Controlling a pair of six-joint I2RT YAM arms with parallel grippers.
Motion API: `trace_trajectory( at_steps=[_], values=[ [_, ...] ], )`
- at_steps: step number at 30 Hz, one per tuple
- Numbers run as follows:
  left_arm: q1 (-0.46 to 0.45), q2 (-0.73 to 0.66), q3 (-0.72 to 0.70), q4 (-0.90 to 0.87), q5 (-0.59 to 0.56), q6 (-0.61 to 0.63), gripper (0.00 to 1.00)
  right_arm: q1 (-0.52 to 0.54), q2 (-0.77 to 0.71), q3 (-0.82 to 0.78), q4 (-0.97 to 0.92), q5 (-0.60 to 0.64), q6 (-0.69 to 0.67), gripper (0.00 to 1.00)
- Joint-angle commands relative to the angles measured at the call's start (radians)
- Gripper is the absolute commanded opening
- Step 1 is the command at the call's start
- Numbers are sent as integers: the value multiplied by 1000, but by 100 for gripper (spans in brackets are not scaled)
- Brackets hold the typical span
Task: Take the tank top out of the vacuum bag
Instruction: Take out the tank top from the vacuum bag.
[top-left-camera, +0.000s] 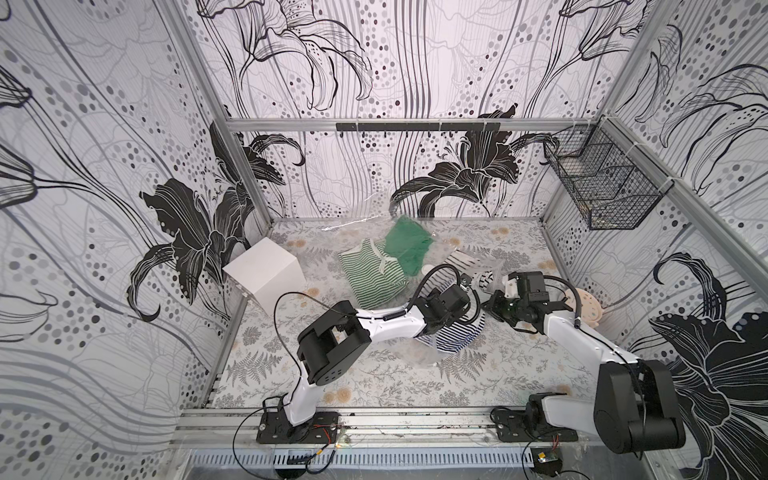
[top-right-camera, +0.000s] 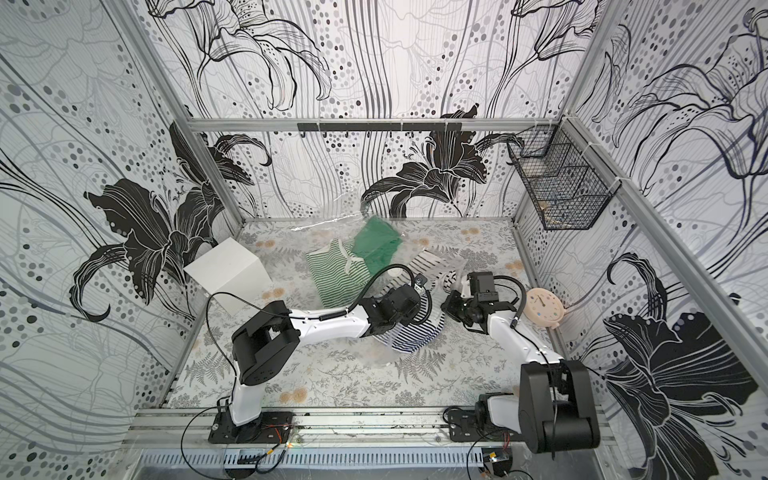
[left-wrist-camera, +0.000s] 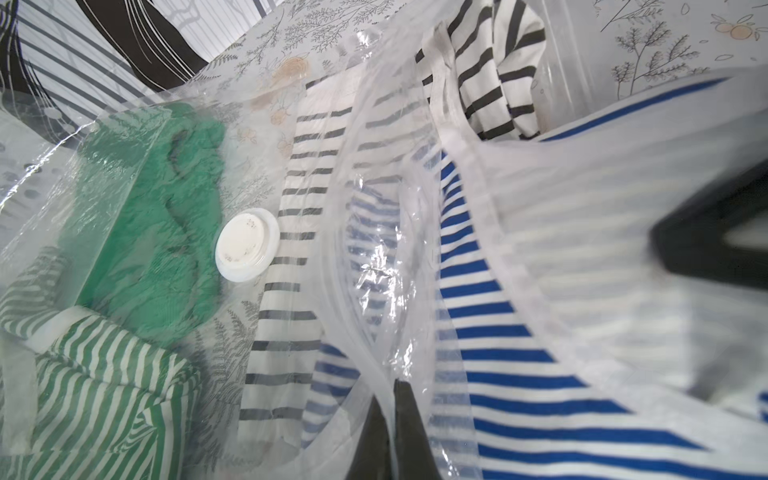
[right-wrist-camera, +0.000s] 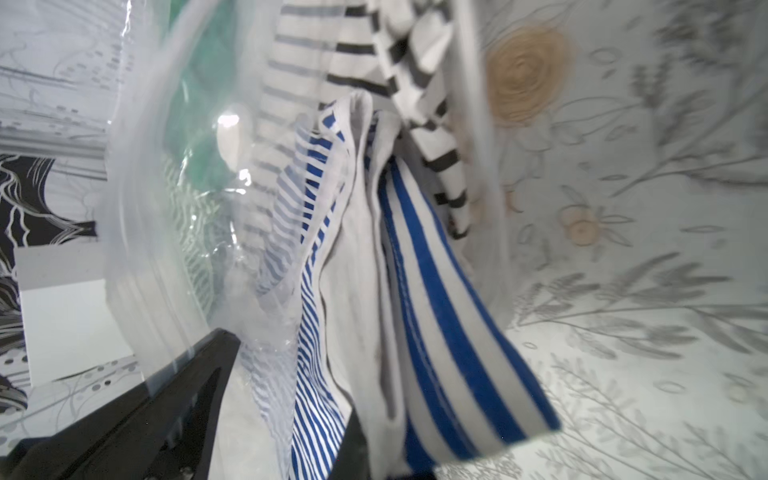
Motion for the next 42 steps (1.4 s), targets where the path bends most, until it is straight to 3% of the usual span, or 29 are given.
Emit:
trace_trajectory(
  at_steps=[1,10,15,20,25,30,42],
  values=[
    [11,19,34,-25,-28,-26,0,-43,-54,-1,-64,36,-22,0],
    [24,24,45,-56,-55,-60,0,-227,-107,-24,-160,46,-36,0],
    [39,21,41,-66,-73,-85,0,-310,-108,-12,-237,133,-24,0],
    [59,6,23,-81,-88,-105,0,-350,-101,5,-279,183,-2,0],
    [70,20,35,-81,-63,-96,0,-350,-127,44,-292,135,-38,0],
    [101,32,52,-89,-60,-99,0,-364,-179,69,-411,276,-19,0],
    [174,-65,-67,-67,-100,-139,0,-484,-89,117,-413,383,35,0]
  ],
)
